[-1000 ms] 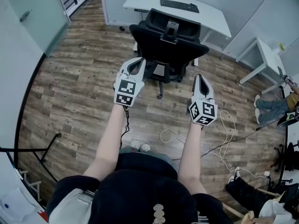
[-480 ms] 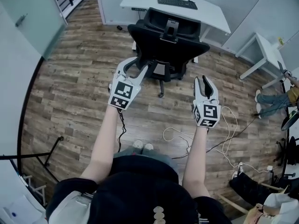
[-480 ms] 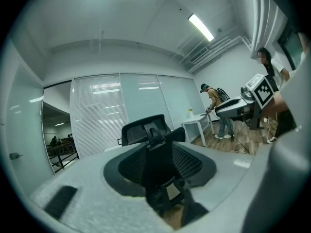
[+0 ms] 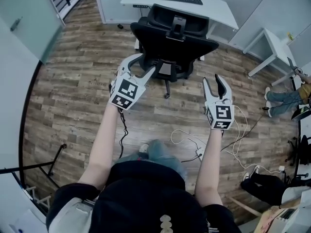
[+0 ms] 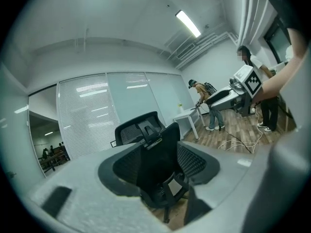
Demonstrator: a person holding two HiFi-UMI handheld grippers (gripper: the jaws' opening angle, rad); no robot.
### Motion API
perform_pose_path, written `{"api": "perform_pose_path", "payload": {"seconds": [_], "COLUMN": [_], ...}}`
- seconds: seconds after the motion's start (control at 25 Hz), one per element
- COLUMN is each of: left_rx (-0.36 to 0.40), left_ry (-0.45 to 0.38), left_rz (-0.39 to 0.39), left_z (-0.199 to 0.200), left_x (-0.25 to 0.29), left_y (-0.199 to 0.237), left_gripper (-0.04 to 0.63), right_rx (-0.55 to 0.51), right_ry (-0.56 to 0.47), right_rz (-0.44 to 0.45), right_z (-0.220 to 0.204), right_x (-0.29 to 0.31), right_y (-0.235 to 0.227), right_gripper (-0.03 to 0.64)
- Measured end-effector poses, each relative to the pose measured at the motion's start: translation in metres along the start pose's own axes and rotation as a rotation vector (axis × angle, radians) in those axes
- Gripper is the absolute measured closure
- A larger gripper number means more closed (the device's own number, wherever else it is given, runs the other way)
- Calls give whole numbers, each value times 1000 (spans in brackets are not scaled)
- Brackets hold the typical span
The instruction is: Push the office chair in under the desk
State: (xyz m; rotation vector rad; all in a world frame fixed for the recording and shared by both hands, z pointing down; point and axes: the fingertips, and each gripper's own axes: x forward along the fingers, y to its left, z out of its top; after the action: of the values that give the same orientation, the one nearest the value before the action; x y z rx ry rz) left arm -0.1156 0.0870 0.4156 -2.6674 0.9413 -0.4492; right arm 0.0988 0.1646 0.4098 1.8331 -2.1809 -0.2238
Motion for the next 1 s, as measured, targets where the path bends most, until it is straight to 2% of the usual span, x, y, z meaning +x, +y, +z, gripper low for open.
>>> {"api": "perform_pose_path", "payload": {"seconds": [0.28, 0.6, 0.76, 1.0], "left_rx": [57, 119, 206, 345], "left_ry": [26, 76, 116, 232], "left_rz": [-22, -38, -41, -98], "left_z": [-6, -19, -22, -39], "left_x": [24, 81, 116, 165], "left_y": [23, 50, 71, 93], "left_gripper": [360, 344, 344, 339], "right_rx": [-35, -80, -122, -234], "right_ry": [23, 27, 37, 107], "right_rz": [34, 97, 147, 267], "right_z": [-1, -6, -4, -19], "right_x": [28, 93, 135, 191], "right_y": [-5, -26, -42, -56], "right_gripper": [426, 420, 414, 396]}}
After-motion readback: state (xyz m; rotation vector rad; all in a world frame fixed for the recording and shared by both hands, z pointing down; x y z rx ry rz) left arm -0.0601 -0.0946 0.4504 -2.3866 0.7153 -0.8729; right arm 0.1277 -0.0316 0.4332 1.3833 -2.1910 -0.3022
